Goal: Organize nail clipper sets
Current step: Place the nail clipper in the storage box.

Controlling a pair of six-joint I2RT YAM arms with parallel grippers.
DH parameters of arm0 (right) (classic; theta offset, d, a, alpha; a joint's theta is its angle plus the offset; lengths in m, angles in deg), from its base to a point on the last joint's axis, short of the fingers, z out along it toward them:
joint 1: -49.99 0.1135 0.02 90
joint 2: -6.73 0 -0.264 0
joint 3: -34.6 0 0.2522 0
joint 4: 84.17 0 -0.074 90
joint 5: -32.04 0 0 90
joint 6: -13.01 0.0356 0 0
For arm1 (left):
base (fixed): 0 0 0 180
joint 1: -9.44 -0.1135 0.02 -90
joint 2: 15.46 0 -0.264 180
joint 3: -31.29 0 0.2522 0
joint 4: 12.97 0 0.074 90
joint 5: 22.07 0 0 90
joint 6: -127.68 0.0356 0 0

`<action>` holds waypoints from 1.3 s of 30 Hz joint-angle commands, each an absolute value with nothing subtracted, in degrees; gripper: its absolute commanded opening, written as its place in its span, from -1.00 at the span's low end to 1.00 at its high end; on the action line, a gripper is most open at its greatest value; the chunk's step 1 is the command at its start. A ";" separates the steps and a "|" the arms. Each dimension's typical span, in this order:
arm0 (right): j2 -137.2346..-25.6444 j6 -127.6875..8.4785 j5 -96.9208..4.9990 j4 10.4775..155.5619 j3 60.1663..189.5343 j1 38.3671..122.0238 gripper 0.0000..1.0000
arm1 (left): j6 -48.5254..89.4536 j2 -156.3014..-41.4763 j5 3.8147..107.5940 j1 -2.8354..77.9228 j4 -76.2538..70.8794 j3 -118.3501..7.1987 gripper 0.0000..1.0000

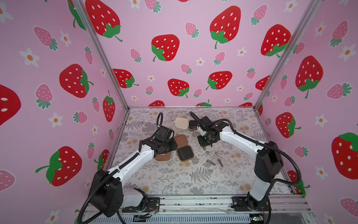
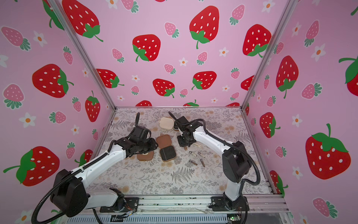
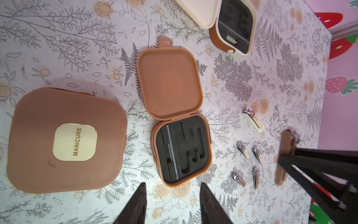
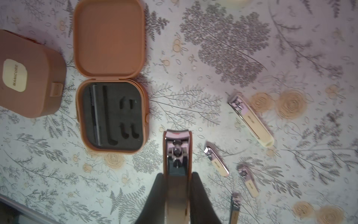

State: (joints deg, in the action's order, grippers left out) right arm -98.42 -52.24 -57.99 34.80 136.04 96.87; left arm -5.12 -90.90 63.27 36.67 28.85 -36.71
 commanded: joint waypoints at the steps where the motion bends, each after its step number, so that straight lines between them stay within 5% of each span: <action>1: -102.50 -48.87 -57.37 33.28 140.64 99.28 -0.66 | -3.94 -89.27 63.10 35.78 29.78 -35.83 -0.08; 39: -121.99 -41.31 -53.21 33.77 152.60 106.16 -0.68 | -2.72 -83.22 58.57 30.76 30.43 -30.57 -0.08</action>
